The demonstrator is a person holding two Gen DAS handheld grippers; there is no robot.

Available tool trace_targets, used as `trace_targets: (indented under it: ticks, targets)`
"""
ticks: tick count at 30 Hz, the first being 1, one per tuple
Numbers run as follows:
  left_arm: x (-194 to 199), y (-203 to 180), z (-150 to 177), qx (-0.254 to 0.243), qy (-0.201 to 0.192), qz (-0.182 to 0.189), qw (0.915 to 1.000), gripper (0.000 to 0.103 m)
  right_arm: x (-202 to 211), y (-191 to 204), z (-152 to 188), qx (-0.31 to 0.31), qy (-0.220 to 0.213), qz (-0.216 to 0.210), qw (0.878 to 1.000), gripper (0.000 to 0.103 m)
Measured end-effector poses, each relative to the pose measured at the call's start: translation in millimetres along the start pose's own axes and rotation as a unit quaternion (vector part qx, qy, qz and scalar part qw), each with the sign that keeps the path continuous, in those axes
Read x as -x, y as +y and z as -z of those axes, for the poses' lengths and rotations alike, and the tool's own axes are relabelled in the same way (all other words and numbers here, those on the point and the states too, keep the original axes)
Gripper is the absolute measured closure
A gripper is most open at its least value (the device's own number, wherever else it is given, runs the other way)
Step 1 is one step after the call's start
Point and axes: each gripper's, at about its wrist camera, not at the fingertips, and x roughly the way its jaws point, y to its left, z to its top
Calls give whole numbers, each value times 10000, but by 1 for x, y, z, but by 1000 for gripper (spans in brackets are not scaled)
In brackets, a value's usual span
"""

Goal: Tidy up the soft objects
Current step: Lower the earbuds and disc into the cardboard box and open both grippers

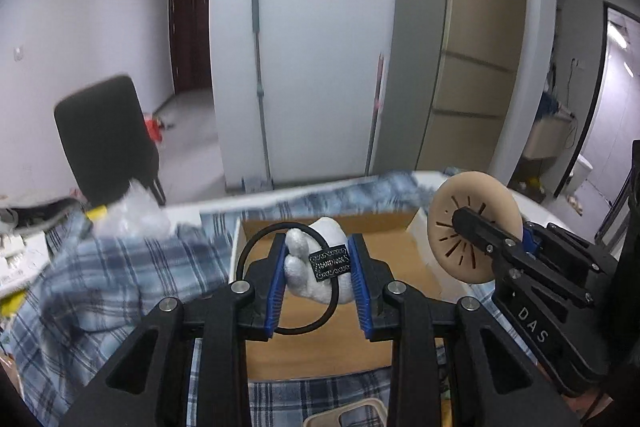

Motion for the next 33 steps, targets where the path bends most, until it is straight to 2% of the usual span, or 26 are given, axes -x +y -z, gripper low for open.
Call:
trace_targets:
  ticks: [3, 9, 15, 18, 19, 20, 22, 27, 33]
  targets:
    - [-16, 0, 17, 3, 243, -68, 9997, 73, -16, -2, 9, 19, 327, -94, 9994, 88]
    - [-43, 7, 38, 55, 683, -152, 9975, 73, -30, -2, 23, 16, 639, -63, 9979, 88]
    - [-45, 7, 39, 66, 721, -173, 9972, 73, -35, -1, 27, 124, 771, -107, 9969, 88]
    - [-47, 7, 39, 81, 774, -207, 9967, 66, -36, 2, 28, 165, 803, -170, 9965, 87]
    - [-47, 7, 40, 91, 782, -213, 9967, 59, -36, 3, 28, 159, 807, -193, 9964, 87]
    - [-48, 7, 40, 110, 782, -198, 9967, 48, -36, 3, 28, 142, 824, -229, 9962, 86]
    - [-45, 8, 39, 123, 691, -204, 9973, 40, -38, 4, 28, 159, 864, -258, 9958, 83]
    - [-38, 13, 35, 222, 488, -225, 9983, 40, -34, 4, 27, 222, 733, -91, 9970, 56]
    - [-27, 18, 28, 251, 274, -261, 9990, 40, -32, 1, 24, 199, 682, -50, 9975, 56]
